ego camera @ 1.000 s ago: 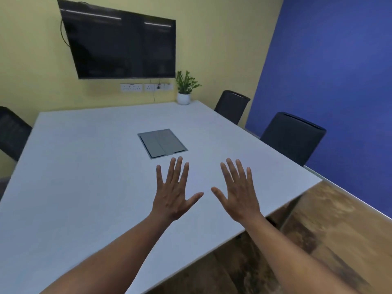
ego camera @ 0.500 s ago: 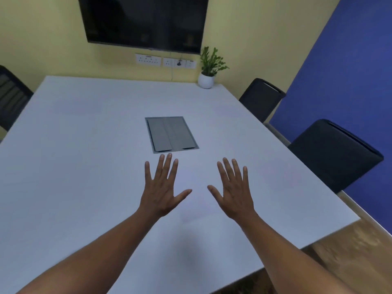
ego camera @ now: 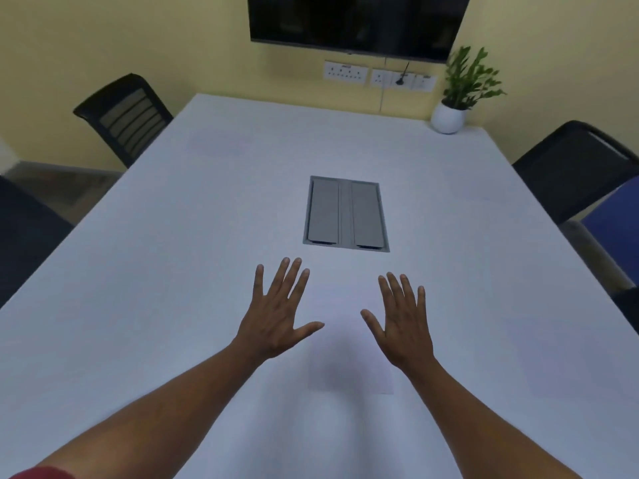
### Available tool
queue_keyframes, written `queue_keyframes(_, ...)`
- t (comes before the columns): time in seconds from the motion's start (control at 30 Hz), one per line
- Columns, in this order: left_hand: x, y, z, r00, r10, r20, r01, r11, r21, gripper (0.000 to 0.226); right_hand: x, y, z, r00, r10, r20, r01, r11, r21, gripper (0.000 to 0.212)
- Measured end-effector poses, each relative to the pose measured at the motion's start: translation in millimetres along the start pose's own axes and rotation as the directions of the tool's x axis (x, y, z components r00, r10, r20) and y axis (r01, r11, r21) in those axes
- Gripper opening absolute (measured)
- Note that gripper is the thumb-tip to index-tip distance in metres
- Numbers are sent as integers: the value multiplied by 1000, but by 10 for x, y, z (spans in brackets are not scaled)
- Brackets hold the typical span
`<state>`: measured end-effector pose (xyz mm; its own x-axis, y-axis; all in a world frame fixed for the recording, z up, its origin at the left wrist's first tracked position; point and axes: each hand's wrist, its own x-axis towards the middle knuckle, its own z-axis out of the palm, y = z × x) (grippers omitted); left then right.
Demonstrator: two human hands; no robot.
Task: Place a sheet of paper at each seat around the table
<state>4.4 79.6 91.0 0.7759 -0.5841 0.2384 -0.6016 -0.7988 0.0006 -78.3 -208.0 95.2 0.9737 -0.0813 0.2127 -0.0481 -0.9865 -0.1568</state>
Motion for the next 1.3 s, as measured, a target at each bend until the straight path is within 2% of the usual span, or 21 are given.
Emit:
queue_keyframes(0.17, 85, 365, 274, 995, -68, 69, 71, 997, -44, 108, 9, 363, 319, 996, -46, 79, 42, 997, 62, 82)
queue_keyframes(0.27, 85, 543, 476, 993, -40, 108, 51, 993, -106, 108, -31, 513, 509, 992, -50, 116, 37, 993, 109, 79)
queue_keyframes(0.43, 84, 616, 851, 962, 0, 272, 34, 992, -119, 102, 3, 751, 867, 975, -31, 219, -18, 975, 221, 73)
queue_keyframes(0.53, 77, 548, 1092, 932, 54, 358, 1, 988, -152, 101, 93, 863, 988, 951, -37, 306, -50, 960, 274, 67)
queue_keyframes(0.63, 84, 488, 1285, 895, 124, 428, -31, 976, -217, 109, 253, 965, 1084, 941, -63, 333, -45, 951, 307, 56)
queue_keyframes(0.8, 118, 472, 1470, 796, 183, 577, -2, 954, -300, 125, 548, 1035, 1282, 924, -21, 383, -111, 941, 320, 57)
queue_keyframes(1.07, 88, 390, 1720, 796, 216, 565, -11, 939, -343, 130, 809, 1161, 1599, 901, -14, 433, -106, 962, 251, 78)
queue_keyframes(1.3, 73, 351, 1783, 847, 229, 480, -39, 927, -374, 125, 800, 1273, 1707, 900, -51, 432, -62, 968, 242, 77)
